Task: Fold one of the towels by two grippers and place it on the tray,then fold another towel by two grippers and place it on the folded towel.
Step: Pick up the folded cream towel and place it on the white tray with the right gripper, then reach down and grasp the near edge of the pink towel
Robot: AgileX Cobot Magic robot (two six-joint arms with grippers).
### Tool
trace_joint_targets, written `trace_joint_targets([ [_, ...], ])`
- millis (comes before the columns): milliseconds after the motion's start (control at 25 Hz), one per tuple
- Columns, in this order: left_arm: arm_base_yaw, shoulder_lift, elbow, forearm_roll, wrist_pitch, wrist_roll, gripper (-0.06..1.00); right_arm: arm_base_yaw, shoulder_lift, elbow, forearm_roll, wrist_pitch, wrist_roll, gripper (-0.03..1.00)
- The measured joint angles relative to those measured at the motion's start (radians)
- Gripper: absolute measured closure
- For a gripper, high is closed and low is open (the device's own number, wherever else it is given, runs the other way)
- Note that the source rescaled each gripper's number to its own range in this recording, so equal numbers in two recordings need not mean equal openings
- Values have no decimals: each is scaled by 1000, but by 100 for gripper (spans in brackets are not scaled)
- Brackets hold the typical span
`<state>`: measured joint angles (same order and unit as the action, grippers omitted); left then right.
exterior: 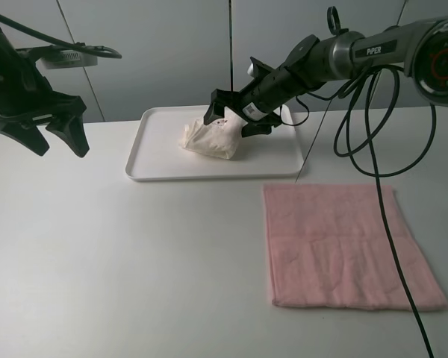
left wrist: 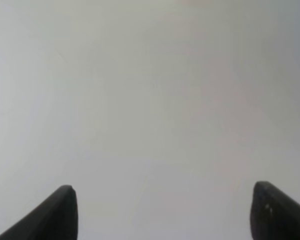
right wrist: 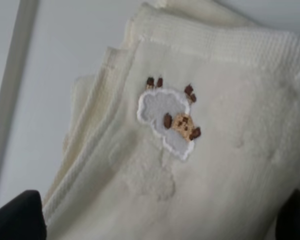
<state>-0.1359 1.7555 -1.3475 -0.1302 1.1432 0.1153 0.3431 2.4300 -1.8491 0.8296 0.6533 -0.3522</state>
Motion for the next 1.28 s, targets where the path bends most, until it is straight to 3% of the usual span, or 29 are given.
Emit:
trace_joint_targets([
  [160, 0, 0, 0, 0, 0, 0, 4, 0, -87, 0, -120, 14, 7, -3],
  [400, 0, 0, 0, 0, 7, 28, 4, 0, -226, -2, -455, 133, 98, -3],
  [520, 0, 0, 0, 0, 7, 64, 4, 0, -276, 21, -542, 176, 122, -3],
  [640, 0, 0, 0, -16, 12, 122, 4, 0, -343, 124, -585, 152, 141, -3],
  [880, -12, 0, 0, -58, 18, 201, 4, -2, -545, 516, -664, 14, 178, -3],
  [1040, -110, 0, 0, -55, 5, 223, 4, -2, -732, 736, -716, -22, 185, -3],
  [1280, -331, 0, 0, -3, -75, 229, 4, -2, -1027, 955, -746, 1, 193, -3],
])
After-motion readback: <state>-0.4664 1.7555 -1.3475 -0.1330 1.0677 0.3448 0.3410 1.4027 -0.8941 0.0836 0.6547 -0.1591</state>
